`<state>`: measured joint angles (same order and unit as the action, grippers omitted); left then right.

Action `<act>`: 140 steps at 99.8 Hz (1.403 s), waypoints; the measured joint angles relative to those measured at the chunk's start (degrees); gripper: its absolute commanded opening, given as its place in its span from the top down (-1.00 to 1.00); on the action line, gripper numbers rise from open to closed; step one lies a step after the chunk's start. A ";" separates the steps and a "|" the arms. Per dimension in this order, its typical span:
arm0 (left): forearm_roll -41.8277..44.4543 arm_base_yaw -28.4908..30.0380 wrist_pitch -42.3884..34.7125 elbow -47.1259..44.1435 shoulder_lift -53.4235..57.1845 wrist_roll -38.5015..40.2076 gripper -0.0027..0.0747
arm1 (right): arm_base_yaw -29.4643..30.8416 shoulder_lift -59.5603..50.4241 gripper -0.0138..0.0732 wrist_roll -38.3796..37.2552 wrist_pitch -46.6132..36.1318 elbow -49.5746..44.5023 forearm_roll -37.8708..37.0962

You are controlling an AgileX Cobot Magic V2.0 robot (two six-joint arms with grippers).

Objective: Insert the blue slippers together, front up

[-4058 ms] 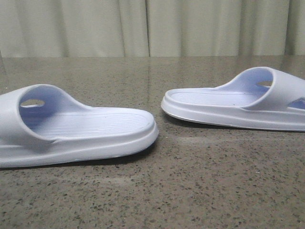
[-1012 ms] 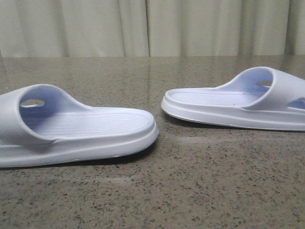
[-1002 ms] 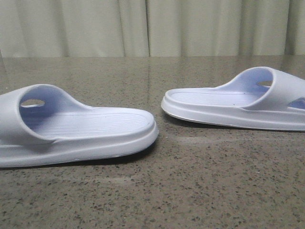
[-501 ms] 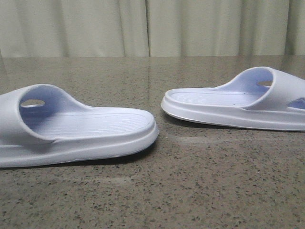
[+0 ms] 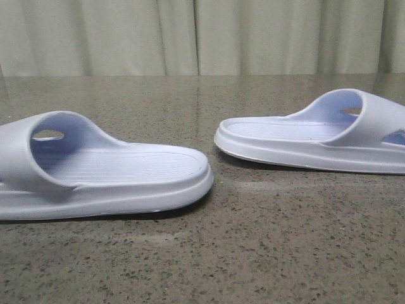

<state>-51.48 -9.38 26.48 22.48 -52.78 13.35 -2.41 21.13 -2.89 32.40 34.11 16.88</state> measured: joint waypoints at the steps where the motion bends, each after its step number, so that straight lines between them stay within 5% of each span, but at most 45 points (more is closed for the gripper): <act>1: -0.25 -0.13 -0.16 0.11 -0.23 0.00 -0.21 | 0.00 0.00 -0.41 0.00 0.00 0.00 0.00; 19: -1.84 -0.61 -1.56 0.11 -1.29 0.00 -0.04 | 0.00 0.00 -0.41 0.00 0.00 0.00 0.00; 57: -0.17 -0.61 -1.49 -0.12 -1.97 0.00 0.90 | 0.00 0.00 -0.41 0.00 -0.12 0.00 0.00; 97: 0.58 -0.61 -2.36 0.14 -1.16 -1.53 0.89 | 0.00 0.00 -0.41 0.00 -0.48 0.00 0.00; 140: -2.38 -0.61 -2.07 2.87 12.76 -1.53 0.89 | 0.00 1.00 -0.41 0.00 -0.70 0.00 0.00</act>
<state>-53.87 -9.99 24.41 25.35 -40.02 11.83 -2.41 22.13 -2.89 31.70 34.11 16.88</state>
